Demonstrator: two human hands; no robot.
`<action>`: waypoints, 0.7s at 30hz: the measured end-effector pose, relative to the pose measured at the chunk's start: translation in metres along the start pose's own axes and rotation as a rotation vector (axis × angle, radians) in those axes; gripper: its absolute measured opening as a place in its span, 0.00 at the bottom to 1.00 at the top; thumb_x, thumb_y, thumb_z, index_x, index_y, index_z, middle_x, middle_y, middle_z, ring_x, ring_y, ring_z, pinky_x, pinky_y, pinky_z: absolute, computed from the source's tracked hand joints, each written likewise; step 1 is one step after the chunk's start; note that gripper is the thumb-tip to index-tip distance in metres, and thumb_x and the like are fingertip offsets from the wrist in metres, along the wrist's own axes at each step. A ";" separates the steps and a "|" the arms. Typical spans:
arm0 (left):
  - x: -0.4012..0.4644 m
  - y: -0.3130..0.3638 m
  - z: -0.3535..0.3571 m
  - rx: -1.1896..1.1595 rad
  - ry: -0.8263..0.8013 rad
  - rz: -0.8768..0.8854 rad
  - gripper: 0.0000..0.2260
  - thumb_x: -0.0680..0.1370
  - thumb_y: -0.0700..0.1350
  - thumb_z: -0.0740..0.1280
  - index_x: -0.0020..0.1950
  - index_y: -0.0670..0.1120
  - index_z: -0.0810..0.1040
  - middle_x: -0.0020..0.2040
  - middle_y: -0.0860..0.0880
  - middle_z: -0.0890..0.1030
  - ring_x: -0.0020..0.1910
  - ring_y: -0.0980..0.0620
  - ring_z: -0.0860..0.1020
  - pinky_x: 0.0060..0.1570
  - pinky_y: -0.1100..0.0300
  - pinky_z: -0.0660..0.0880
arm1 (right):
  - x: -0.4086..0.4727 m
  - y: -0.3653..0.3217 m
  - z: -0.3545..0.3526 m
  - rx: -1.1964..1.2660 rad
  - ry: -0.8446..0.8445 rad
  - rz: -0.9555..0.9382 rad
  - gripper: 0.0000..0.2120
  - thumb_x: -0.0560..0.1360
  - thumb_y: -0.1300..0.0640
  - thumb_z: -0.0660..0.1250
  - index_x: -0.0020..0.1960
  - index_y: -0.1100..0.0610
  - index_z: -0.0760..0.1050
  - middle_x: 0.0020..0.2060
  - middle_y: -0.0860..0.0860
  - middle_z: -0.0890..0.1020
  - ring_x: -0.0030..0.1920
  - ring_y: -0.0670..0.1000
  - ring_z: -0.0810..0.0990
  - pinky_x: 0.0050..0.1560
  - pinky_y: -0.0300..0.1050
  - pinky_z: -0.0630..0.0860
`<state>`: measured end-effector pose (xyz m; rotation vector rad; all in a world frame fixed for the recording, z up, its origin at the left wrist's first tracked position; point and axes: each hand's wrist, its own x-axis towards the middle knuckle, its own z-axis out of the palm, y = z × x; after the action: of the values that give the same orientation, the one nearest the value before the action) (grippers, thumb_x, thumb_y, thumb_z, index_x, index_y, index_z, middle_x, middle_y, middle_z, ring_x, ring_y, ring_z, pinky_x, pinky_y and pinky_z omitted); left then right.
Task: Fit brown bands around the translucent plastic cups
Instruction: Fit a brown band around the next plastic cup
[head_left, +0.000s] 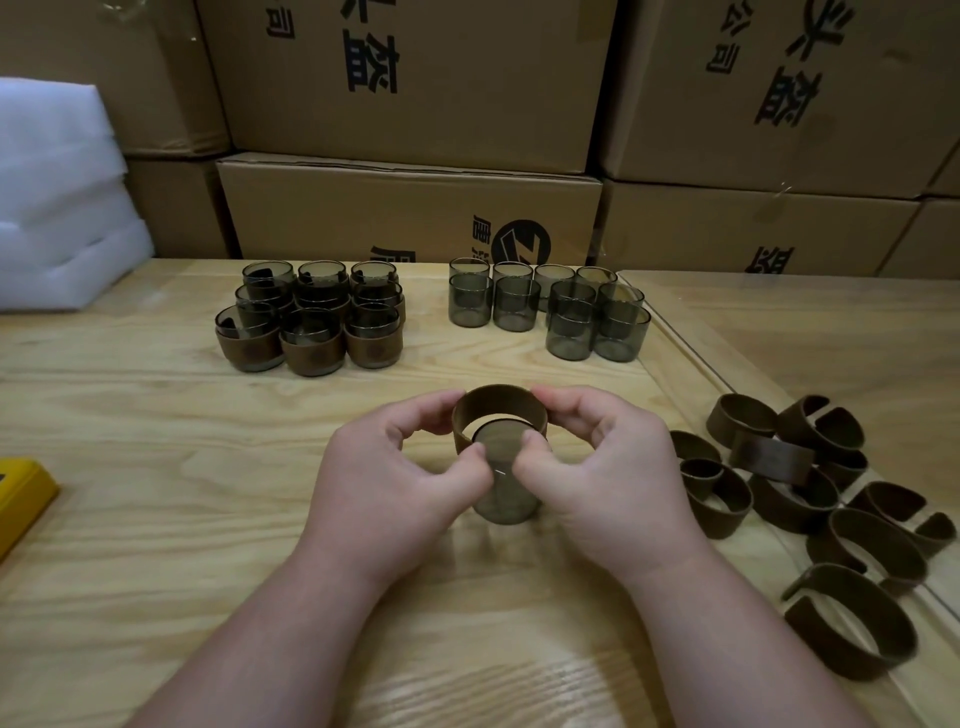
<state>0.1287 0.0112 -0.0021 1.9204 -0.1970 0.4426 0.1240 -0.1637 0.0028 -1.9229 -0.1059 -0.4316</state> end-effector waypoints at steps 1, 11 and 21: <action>0.000 0.001 0.000 0.008 -0.009 0.002 0.15 0.64 0.52 0.74 0.47 0.68 0.81 0.45 0.70 0.83 0.50 0.68 0.81 0.48 0.81 0.68 | -0.001 0.000 -0.002 -0.001 -0.001 0.009 0.24 0.64 0.49 0.72 0.61 0.49 0.84 0.51 0.39 0.86 0.55 0.35 0.82 0.60 0.40 0.79; -0.003 0.005 0.005 0.004 -0.026 0.024 0.15 0.64 0.52 0.74 0.46 0.69 0.80 0.45 0.68 0.83 0.49 0.68 0.81 0.48 0.80 0.70 | 0.004 0.006 -0.010 0.044 -0.011 0.047 0.21 0.65 0.51 0.70 0.58 0.45 0.83 0.47 0.40 0.87 0.51 0.39 0.85 0.53 0.37 0.82; -0.007 0.011 0.005 0.039 0.025 0.078 0.18 0.63 0.51 0.75 0.49 0.68 0.81 0.44 0.67 0.84 0.48 0.65 0.82 0.49 0.78 0.71 | -0.001 0.000 -0.015 -0.007 -0.038 0.010 0.25 0.65 0.51 0.72 0.62 0.46 0.82 0.49 0.34 0.86 0.54 0.36 0.83 0.55 0.35 0.81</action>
<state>0.1194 0.0019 0.0027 1.9495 -0.2495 0.5258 0.1193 -0.1773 0.0079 -1.9379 -0.1200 -0.3894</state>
